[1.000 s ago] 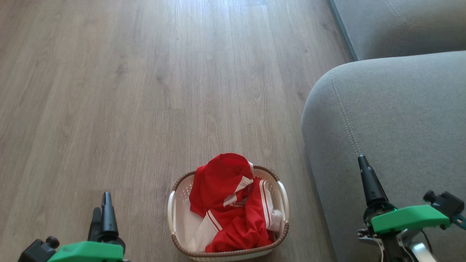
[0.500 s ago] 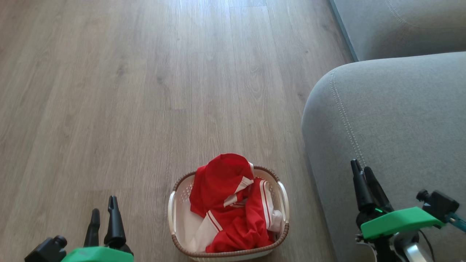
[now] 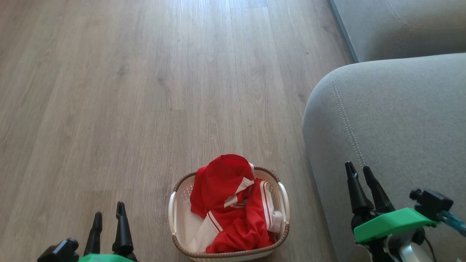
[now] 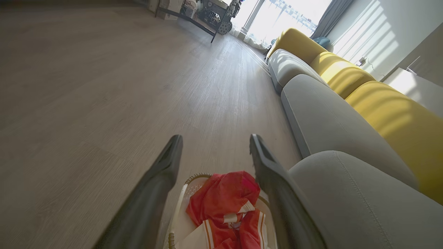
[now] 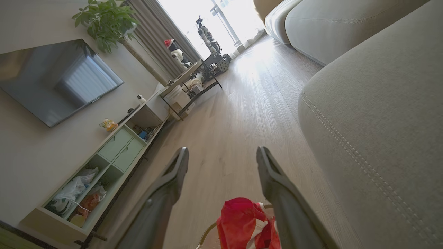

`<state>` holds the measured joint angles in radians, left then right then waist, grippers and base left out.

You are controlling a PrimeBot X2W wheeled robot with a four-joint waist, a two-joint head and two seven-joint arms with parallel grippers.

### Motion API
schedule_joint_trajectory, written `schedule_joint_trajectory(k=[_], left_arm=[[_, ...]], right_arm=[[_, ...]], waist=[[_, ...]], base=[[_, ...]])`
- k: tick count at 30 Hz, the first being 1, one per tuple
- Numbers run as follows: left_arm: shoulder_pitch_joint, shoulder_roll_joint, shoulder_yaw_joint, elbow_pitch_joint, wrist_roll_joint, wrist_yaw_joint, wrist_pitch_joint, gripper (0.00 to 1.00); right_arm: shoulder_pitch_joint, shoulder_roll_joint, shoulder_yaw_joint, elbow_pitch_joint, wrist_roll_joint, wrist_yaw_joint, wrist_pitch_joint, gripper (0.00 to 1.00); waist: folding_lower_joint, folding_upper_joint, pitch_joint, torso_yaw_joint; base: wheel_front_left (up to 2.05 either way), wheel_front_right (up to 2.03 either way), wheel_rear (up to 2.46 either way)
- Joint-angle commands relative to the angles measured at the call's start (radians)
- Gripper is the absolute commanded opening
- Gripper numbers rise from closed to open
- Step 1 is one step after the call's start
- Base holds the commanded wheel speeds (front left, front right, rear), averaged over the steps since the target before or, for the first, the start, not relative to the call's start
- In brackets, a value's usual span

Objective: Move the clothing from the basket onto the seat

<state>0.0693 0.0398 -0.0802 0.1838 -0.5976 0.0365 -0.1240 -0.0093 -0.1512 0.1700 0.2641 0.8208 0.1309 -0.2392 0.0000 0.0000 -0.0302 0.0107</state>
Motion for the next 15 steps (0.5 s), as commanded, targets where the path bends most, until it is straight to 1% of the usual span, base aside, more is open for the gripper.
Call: schedule_joint_trajectory(k=[1,15], left_arm=[[-0.015,0.014,0.015,-0.025,0.041,0.005,-0.018,1.00],[-0.003,0.015,-0.001,-0.013,0.210,0.016,-0.059,1.00]], right_arm=[[-0.020,0.008,0.002,-0.029,-0.047,0.000,-0.012,1.00],[-0.015,0.040,-0.033,-0.013,-0.258,0.000,-0.016,1.00]], waist=[[0.0000,0.0000,-0.001,0.000],[0.0000,0.0000,-0.006,0.001]], base=[[0.00,0.00,0.00],[0.00,0.00,0.00]])
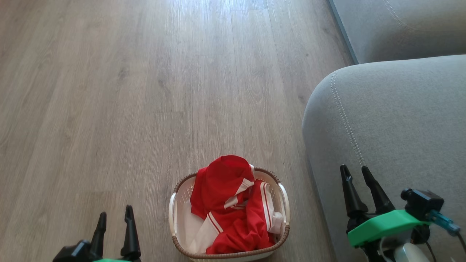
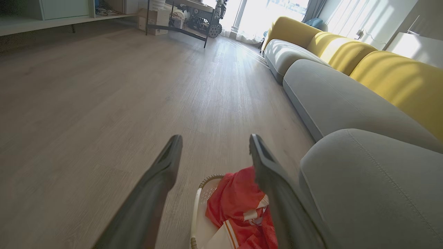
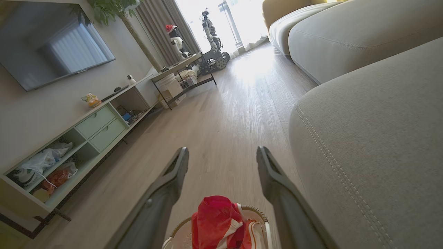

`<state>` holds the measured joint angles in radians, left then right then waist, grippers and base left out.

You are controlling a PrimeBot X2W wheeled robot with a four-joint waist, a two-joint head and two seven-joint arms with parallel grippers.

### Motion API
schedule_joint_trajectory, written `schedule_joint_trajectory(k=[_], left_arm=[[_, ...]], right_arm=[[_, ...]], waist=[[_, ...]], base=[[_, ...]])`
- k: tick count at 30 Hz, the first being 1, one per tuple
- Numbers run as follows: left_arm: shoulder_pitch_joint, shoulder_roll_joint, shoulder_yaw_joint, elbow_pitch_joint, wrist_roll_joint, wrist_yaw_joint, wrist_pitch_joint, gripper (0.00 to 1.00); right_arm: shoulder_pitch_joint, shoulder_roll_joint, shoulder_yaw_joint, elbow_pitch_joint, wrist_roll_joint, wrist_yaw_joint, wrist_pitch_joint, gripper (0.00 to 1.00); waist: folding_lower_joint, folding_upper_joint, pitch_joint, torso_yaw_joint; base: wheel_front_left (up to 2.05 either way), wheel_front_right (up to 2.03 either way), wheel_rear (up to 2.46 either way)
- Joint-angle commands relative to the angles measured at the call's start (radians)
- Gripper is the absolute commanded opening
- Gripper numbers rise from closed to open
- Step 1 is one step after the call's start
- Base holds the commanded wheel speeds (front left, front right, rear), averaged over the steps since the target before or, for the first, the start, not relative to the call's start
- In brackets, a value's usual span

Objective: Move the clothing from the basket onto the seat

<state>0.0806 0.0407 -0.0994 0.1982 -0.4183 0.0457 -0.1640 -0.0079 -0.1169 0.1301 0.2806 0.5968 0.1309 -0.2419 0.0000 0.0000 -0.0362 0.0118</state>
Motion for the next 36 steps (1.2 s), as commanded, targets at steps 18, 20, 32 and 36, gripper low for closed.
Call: schedule_joint_trajectory(k=[18,20,32,36], left_arm=[[0.005,0.013,-0.001,-0.004,0.214,0.012,-0.068,1.00],[0.007,0.013,-0.001,0.000,0.225,0.012,-0.074,1.00],[0.015,0.012,-0.010,0.019,0.302,0.020,-0.098,1.00],[0.014,0.011,-0.008,0.022,0.299,0.020,-0.098,1.00]], right_arm=[[-0.003,0.044,-0.022,-0.010,-0.282,0.000,-0.017,1.00],[-0.001,0.049,-0.025,-0.008,-0.311,0.000,-0.018,1.00],[0.006,0.067,-0.033,0.003,-0.427,0.000,-0.020,1.00],[0.005,0.067,-0.032,0.003,-0.427,0.000,-0.020,1.00]], waist=[[0.0000,0.0000,-0.014,0.004],[0.0000,0.0000,-0.016,0.005],[0.0000,0.0000,-0.022,0.006],[0.0000,0.0000,-0.020,0.006]], base=[[0.00,0.00,0.00],[0.00,0.00,0.00],[0.00,0.00,0.00],[0.00,0.00,0.00]])
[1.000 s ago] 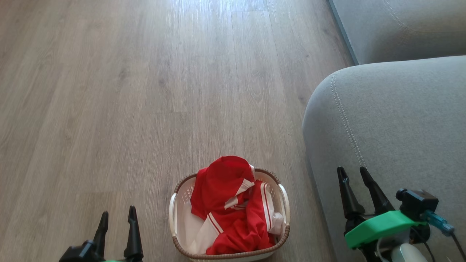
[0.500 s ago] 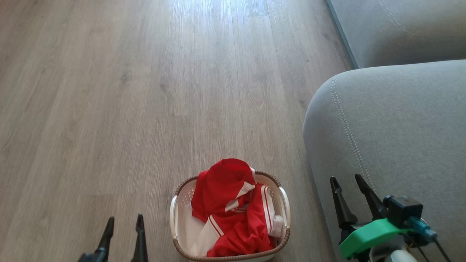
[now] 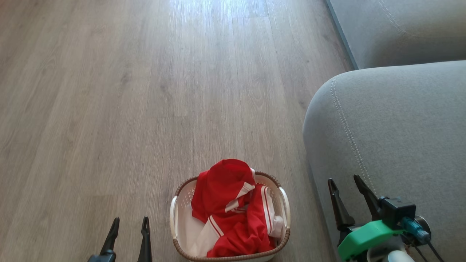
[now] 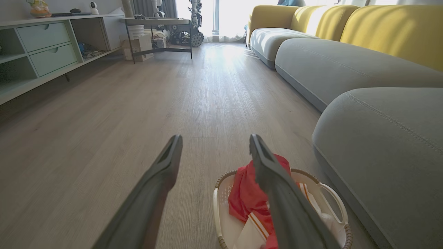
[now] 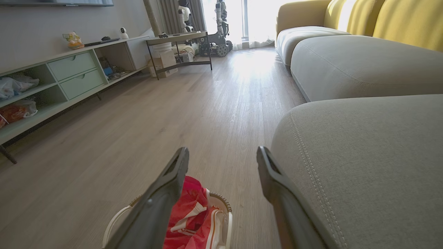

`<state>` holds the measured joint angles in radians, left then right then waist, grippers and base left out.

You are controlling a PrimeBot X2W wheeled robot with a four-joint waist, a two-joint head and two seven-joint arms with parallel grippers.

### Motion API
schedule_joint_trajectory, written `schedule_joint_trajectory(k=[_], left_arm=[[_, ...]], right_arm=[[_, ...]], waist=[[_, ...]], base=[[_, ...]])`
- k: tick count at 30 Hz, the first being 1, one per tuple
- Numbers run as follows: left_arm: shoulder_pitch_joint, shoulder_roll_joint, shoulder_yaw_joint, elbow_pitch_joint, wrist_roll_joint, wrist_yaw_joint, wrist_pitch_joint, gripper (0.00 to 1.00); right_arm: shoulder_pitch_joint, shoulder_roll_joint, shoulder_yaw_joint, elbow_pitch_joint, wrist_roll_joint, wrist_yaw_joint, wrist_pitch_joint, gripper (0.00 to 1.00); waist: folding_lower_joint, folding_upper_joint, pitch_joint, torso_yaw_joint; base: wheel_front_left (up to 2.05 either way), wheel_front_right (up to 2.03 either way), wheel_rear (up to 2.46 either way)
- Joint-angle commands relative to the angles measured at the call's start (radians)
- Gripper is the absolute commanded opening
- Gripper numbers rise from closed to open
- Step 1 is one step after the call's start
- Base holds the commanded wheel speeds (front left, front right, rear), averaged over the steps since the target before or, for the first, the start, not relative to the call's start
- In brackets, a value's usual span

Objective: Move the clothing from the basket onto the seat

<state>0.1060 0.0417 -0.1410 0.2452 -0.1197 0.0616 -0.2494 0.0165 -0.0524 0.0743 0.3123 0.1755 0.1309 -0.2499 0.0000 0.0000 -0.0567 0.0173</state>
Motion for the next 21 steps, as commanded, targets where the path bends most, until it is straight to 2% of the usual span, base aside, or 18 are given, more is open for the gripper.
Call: schedule_joint_trajectory(k=[1,21], left_arm=[[-0.012,0.010,0.034,-0.024,0.000,0.004,-0.012,1.00],[-0.017,0.009,0.032,-0.025,-0.001,0.003,-0.012,1.00]], right_arm=[[-0.019,0.002,0.023,-0.029,-0.006,0.000,-0.012,1.00],[-0.023,0.002,0.015,-0.039,-0.008,0.000,-0.012,1.00]], waist=[[0.0000,0.0000,0.002,0.000],[0.0000,0.0000,0.028,0.002]], base=[[0.00,0.00,0.00],[0.00,0.00,0.00]])
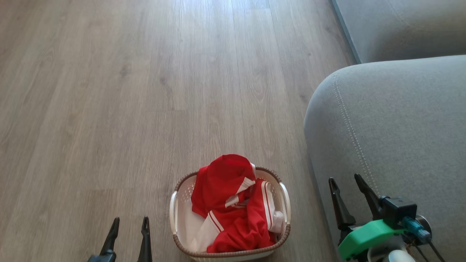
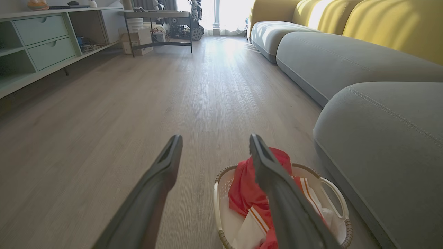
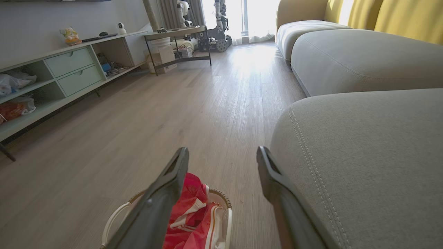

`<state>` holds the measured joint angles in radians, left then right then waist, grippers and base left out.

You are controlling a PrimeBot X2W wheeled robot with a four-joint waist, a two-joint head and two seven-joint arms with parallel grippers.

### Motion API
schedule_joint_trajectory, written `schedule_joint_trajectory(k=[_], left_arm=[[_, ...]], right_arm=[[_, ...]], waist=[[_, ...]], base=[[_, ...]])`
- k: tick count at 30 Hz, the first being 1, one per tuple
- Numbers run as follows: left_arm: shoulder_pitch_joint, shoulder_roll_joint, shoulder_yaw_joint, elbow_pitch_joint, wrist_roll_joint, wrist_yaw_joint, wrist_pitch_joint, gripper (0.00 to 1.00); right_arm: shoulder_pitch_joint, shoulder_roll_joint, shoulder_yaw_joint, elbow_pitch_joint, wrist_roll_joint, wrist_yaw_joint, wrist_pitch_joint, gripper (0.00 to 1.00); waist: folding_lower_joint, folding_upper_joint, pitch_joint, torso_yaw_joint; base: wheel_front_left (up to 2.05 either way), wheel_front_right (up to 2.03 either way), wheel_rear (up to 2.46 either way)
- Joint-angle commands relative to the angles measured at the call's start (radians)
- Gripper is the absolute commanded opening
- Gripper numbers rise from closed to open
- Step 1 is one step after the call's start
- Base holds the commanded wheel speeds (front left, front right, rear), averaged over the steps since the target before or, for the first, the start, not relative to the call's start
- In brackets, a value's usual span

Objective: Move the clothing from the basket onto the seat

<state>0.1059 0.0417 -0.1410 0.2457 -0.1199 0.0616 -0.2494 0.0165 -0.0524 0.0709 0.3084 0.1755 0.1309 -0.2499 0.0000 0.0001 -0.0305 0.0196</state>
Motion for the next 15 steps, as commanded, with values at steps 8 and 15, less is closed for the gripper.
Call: schedule_joint_trajectory(k=[8,15], left_arm=[[-0.060,0.009,0.007,-0.003,0.011,-0.012,-0.012,1.00],[-0.170,0.009,-0.039,0.060,0.026,-0.026,-0.012,1.00]], right_arm=[[-0.044,0.002,0.003,-0.061,-0.020,0.000,-0.012,1.00],[-0.110,0.002,-0.020,-0.112,-0.040,0.000,-0.012,1.00]], waist=[[0.0000,-0.0001,0.069,-0.017],[0.0000,-0.0001,0.202,-0.046]], base=[[0.00,0.00,0.00],[0.00,0.00,0.00]])
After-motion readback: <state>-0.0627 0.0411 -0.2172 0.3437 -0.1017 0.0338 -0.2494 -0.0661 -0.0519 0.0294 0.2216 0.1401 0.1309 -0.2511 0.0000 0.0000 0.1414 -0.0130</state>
